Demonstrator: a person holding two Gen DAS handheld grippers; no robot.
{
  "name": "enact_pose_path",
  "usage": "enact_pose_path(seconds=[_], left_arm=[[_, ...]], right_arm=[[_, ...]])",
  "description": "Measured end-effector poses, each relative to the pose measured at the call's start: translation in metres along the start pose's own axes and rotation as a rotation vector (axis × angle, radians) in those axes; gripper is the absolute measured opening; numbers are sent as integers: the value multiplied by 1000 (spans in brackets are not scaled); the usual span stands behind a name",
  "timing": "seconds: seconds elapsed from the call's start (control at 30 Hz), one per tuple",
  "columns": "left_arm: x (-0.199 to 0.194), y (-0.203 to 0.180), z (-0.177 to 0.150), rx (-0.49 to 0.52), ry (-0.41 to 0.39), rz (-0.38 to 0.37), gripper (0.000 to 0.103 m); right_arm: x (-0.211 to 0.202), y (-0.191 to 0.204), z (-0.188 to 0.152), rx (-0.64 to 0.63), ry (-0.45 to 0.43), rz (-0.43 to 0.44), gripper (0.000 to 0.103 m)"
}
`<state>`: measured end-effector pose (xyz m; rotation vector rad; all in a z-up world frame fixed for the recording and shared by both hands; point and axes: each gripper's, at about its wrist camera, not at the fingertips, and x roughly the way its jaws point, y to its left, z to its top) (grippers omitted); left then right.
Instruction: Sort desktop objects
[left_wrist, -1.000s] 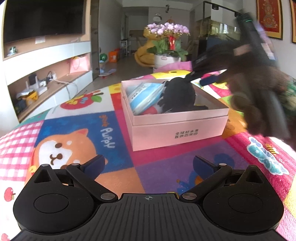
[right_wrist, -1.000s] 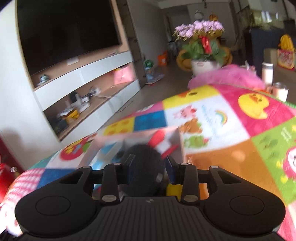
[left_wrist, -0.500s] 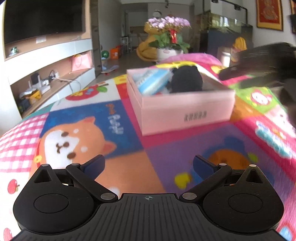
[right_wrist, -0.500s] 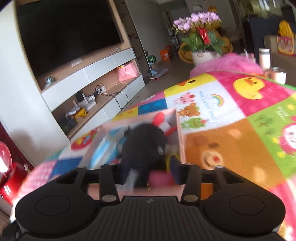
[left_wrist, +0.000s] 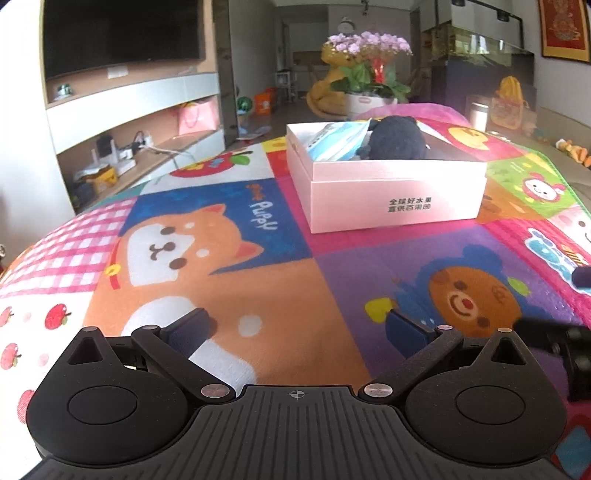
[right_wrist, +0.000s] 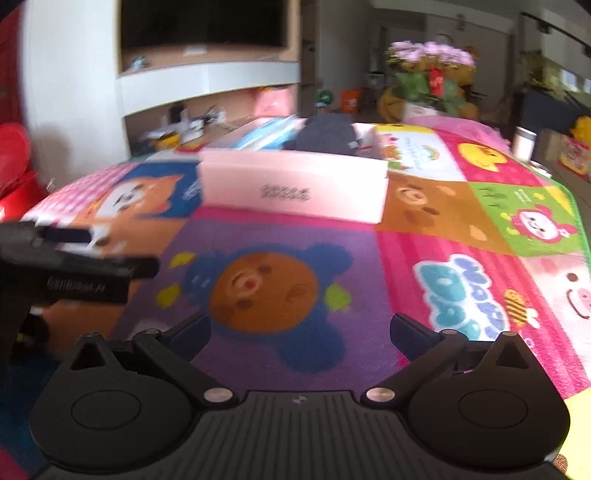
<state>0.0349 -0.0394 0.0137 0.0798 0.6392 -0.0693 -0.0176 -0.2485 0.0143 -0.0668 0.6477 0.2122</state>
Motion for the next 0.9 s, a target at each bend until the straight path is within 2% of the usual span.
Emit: enact_pose_path(seconds=[0.1, 0.2, 0.33, 0.43, 0.9], left_arm=[[7, -4, 0, 7, 27, 6, 103], [12, -4, 1, -6, 37, 12, 103], [18, 0, 1, -63, 58, 9, 103], [18, -1, 0, -60, 56, 14, 103], [17, -1, 0, -64, 57, 11, 103]], right_arm=[[16, -2, 9, -3, 12, -62, 103], [37, -3, 14, 0, 103, -63, 103], [44, -7, 14, 64, 79, -85, 103], [50, -6, 15, 75, 54, -102, 103], [52, -7, 17, 75, 51, -104, 103]])
